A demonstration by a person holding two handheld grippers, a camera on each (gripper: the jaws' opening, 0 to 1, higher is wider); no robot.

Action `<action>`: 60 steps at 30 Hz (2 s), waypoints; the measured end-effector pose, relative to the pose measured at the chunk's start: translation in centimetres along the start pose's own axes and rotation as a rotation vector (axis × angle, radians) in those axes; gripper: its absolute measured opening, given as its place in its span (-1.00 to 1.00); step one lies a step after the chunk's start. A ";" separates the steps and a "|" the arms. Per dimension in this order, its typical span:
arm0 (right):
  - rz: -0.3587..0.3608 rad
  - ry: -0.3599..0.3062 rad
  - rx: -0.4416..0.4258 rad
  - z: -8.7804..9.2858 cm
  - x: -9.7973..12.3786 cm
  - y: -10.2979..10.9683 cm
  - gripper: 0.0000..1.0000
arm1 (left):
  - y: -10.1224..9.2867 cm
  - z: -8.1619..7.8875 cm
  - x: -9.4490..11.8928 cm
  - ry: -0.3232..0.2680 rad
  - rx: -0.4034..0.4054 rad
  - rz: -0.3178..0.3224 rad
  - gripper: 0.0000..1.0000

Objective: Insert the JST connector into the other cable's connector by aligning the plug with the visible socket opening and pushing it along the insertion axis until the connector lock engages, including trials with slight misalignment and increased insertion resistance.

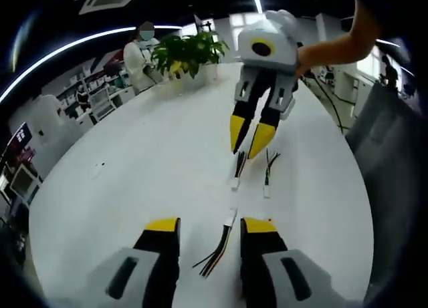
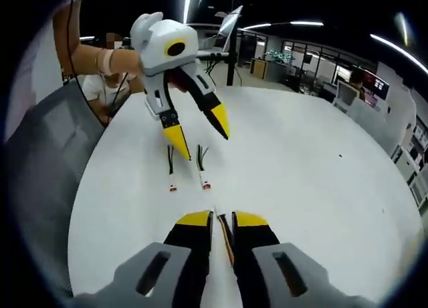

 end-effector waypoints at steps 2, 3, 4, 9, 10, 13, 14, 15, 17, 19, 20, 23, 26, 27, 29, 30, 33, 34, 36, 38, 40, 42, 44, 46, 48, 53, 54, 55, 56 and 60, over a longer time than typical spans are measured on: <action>-0.019 0.005 0.005 0.1 -0.3 0.1 -0.92 | -0.1 0.1 -0.3 0.003 -0.004 0.012 -0.51; -0.025 0.005 0.011 0.2 -0.4 0.1 -0.95 | -0.1 0.2 -0.5 0.005 -0.006 0.014 -0.51; -0.030 0.010 0.024 0.2 -0.5 0.1 -0.96 | -0.1 0.2 -0.6 0.010 -0.010 0.013 -0.51; -0.043 0.032 0.034 0.6 -1.1 -0.1 -0.98 | -0.3 0.6 -1.2 0.030 -0.026 0.027 -0.53; -0.047 0.043 0.042 0.8 -1.3 -0.1 -0.99 | -0.4 0.6 -1.3 0.031 -0.028 0.031 -0.56; -0.051 0.055 0.046 1.0 -1.5 -0.1 -0.97 | -0.5 0.7 -1.5 0.036 -0.028 0.044 -0.62; -0.055 0.056 0.046 1.0 -1.6 -0.1 -0.95 | -0.6 0.8 -1.7 0.052 -0.025 0.055 -0.65; -0.057 0.056 0.045 1.0 -1.7 -0.1 -0.93 | -0.7 0.9 -1.7 0.052 -0.027 0.056 -0.68; -0.065 0.057 0.049 0.9 -1.9 -0.1 -0.91 | -0.8 1.0 -1.9 0.053 -0.027 0.071 -0.74; -0.062 0.063 0.060 0.9 -2.1 -0.1 -0.91 | -1.0 1.0 -2.0 0.049 -0.022 0.081 -0.80; -0.062 0.065 0.062 0.9 -2.2 -0.2 -0.90 | -1.0 1.0 -2.1 0.047 -0.024 0.084 -0.81; -0.064 0.068 0.063 1.0 -2.5 -0.4 -0.90 | -1.0 1.1 -2.3 0.043 -0.032 0.092 -0.86; -0.066 0.069 0.068 1.1 -2.7 -0.8 -0.88 | -1.0 1.1 -2.4 0.039 -0.036 0.103 -0.92; -0.065 0.071 0.071 1.1 -2.8 -1.0 -0.86 | -1.0 1.1 -2.5 0.037 -0.035 0.107 -0.94; -0.069 0.072 0.076 1.2 -2.8 -1.1 -0.84 | -1.1 1.0 -2.6 0.034 -0.036 0.114 -0.95; -0.071 0.072 0.076 1.3 -2.9 -1.2 -0.85 | -1.1 1.0 -2.6 0.033 -0.036 0.118 -0.95; -0.075 0.074 0.074 1.4 -3.0 -1.4 -0.85 | -1.2 1.2 -2.8 0.037 -0.041 0.126 -0.98; -0.074 0.075 0.074 1.4 -3.1 -1.4 -0.85 | -1.2 1.2 -2.9 0.037 -0.042 0.131 -0.99; -0.077 0.075 0.069 1.5 -3.2 -1.6 -0.86 | -1.2 1.2 -3.0 0.038 -0.045 0.130 -0.99; -0.082 0.075 0.061 1.5 -3.2 -1.5 -0.88 | -1.0 1.3 -3.1 0.034 -0.037 0.135 -0.99; -0.088 0.075 0.063 1.6 -3.3 -1.5 -0.89 | -0.8 1.4 -3.1 0.027 -0.018 0.142 -0.99; -0.088 0.076 0.062 1.6 -3.3 -1.5 -0.89 | -0.8 1.4 -3.1 0.024 -0.016 0.144 -1.00; -0.092 0.073 0.055 1.6 -3.4 -1.5 -0.89 | -0.8 1.4 -3.1 0.020 -0.027 0.148 -1.00; -0.092 0.070 0.053 1.5 -3.5 -1.5 -0.89 | -0.8 1.3 -3.2 0.017 -0.046 0.151 -1.00; -0.095 0.067 0.055 1.5 -3.6 -1.5 -0.90 | -0.8 1.3 -3.2 0.017 -0.050 0.154 -1.00; -0.100 0.063 0.051 1.4 -3.6 -1.5 -0.90 | -0.7 1.4 -3.2 0.014 -0.028 0.156 -1.00; -0.098 0.064 0.045 1.4 -3.6 -1.5 -0.90 | -0.6 1.4 -3.2 0.012 -0.019 0.158 -1.00; -0.093 0.064 0.037 1.4 -3.6 -1.5 -0.90 | -0.6 1.5 -3.1 0.010 -0.014 0.160 -1.00; -0.084 0.062 0.032 1.4 -3.6 -1.6 -0.90 | -0.6 1.6 -3.1 0.001 -0.017 0.165 -1.00; -0.086 0.059 0.008 1.5 -3.6 -1.7 -0.91 | -0.4 1.8 -3.1 -0.025 0.017 0.176 -1.00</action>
Point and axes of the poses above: the point that each gripper's makers call its tool centre point, and the gripper's own axes: x roughly backward along the fingers, y roughly to its left, z roughly out of its underside, the point moved 9 cm from there along x, roughly backward along the fingers, and after that the axes turned 5 degrees about -x, right-handed, at the moved point
